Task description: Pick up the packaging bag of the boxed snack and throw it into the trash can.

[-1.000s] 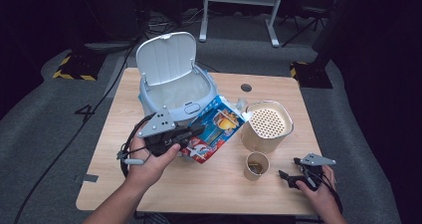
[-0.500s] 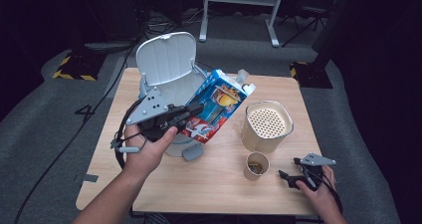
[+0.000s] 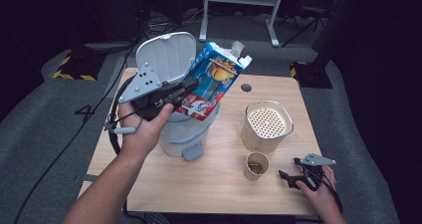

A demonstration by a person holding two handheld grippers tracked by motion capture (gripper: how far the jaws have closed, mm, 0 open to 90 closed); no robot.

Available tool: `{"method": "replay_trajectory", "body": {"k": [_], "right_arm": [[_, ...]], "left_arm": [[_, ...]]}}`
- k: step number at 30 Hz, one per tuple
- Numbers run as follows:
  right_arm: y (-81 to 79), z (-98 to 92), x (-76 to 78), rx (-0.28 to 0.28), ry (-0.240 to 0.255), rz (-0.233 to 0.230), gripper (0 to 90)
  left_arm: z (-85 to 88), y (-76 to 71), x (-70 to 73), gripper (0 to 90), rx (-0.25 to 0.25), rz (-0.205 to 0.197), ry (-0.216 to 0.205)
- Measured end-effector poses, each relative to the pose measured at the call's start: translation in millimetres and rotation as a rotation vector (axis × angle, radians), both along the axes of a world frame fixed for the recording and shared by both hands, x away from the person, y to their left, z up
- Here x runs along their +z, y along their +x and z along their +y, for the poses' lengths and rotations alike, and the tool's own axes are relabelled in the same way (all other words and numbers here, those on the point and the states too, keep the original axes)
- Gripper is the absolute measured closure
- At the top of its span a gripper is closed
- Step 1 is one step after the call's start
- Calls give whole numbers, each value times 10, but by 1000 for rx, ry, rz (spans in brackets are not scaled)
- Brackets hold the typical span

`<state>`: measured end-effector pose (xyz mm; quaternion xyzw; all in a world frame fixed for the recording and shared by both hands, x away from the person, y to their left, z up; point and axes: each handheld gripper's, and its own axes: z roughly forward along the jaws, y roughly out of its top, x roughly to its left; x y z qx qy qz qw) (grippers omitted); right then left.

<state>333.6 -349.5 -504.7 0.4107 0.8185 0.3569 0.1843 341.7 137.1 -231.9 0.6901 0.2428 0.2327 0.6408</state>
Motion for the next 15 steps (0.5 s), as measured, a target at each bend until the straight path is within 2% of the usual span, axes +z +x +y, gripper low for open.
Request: {"method": "replay_trajectory", "body": {"k": [4,12,15], "right_arm": [[0,0,0,0,0,0,151],[0,0,0,0,0,1,151],[0,0,0,0,0,0,151]], "left_arm": [[40,56,46,893,19,-6,3],[167,222,115,893,93,-22,3],[198,332,107,893,118,-25,-4]]}}
